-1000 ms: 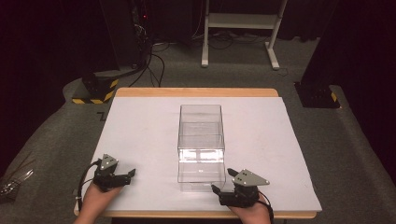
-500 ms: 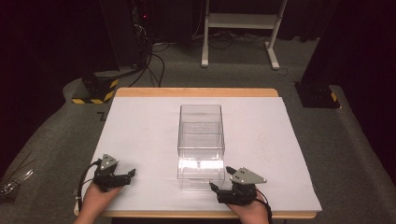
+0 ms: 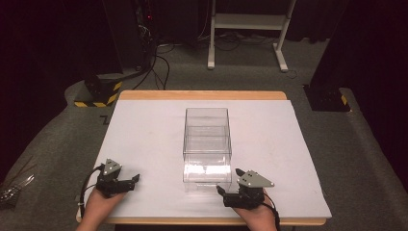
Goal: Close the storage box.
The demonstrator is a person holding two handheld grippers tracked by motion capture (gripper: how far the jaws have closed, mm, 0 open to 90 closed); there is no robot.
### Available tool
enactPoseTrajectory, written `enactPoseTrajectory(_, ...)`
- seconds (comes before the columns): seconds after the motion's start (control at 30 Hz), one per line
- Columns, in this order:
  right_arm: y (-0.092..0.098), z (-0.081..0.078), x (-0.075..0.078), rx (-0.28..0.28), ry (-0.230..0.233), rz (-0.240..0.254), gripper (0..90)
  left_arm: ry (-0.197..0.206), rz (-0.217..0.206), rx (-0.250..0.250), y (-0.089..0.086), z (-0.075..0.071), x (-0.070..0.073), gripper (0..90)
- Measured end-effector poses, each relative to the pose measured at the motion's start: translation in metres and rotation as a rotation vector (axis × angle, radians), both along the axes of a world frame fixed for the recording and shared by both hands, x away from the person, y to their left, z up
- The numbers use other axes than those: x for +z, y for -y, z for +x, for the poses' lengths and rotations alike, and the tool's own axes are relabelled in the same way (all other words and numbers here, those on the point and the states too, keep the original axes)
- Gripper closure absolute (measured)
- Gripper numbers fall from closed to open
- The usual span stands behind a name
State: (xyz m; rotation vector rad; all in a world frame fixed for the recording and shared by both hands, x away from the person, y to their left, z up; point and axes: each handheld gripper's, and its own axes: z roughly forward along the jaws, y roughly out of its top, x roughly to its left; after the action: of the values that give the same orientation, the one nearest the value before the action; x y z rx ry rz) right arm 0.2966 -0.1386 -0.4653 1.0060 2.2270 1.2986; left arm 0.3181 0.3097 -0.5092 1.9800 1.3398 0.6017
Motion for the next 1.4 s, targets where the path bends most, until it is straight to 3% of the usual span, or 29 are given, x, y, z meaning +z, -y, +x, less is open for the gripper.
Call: enactPoseTrajectory(1.4, -0.001, 0.03, -0.006, -0.014, -0.002, -0.008, 12.0, -0.001, 0.002, -0.003, 0.0, 0.0, 0.0, 15.8)
